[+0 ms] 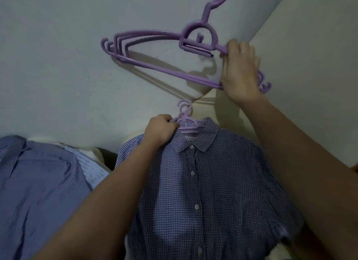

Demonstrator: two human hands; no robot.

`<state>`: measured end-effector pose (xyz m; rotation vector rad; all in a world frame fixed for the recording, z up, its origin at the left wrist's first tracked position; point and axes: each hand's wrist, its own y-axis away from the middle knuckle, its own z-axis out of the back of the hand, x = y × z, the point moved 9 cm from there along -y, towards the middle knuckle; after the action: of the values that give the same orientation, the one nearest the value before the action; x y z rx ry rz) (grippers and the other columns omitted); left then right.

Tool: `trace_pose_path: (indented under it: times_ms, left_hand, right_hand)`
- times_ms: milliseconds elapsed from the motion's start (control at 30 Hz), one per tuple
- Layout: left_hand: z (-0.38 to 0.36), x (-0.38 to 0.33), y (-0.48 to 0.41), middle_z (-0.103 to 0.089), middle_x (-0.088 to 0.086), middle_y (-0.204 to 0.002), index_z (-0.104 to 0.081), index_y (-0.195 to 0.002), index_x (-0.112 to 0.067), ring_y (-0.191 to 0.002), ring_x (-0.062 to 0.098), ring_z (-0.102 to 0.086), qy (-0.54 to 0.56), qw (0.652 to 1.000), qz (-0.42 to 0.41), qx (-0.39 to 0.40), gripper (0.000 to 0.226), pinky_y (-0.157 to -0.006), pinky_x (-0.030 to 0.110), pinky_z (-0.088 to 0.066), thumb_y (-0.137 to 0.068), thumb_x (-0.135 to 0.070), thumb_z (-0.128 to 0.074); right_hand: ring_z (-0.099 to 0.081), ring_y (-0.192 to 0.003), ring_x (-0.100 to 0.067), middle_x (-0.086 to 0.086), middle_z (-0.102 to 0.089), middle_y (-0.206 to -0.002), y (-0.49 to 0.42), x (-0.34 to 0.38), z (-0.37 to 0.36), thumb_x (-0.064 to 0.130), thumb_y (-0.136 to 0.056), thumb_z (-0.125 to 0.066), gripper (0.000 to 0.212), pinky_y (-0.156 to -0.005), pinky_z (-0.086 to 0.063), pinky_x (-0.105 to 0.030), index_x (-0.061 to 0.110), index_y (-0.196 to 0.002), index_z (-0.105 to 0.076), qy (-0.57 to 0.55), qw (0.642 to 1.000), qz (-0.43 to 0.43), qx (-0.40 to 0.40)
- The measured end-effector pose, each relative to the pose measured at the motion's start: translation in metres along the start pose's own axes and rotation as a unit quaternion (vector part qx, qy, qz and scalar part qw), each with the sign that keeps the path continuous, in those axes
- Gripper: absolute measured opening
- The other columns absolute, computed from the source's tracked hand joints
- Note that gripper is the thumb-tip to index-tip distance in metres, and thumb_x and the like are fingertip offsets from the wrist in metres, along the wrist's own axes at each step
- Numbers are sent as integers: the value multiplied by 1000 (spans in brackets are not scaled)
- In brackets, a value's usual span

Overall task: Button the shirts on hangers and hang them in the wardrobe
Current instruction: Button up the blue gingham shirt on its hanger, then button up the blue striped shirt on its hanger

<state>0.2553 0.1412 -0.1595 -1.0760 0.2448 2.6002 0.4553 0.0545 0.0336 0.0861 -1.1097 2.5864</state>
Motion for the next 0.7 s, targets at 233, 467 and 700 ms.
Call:
trace_pose_path:
  times_ms: [233,467,700]
  left_hand:
    - [-37,24,-15,-67,11,-74,-63,-68,-9,-81,33,-63,-8,998,56,24,28,-60,31,-41,-85,-31,-68]
    - [-34,30,-8,-62,6,-111,-55,-95,-22,-111,31,-50,-40,997,62,-30,38,-98,44,-37,-82,-54,-71]
    - [-15,46,24,-51,9,-139,-65,-117,-22,-132,32,-39,-122,990,67,-34,52,-115,49,-19,-90,-65,-53]
  right_hand:
    - [-46,-108,-37,-19,-51,-116,33,-13,-40,14,-100,-42,22,-83,-28,-41,7,-117,-54,-22,998,-27,49]
    - [-52,-69,-31,-12,-54,-81,77,-8,-87,6,-78,-70,15,-64,-21,-32,8,-90,-61,34,999,5,32]
    - [-39,-124,-37,-17,-36,-142,100,-21,-138,30,-102,-45,51,-99,-32,-46,16,-150,-35,-25,961,-15,276]
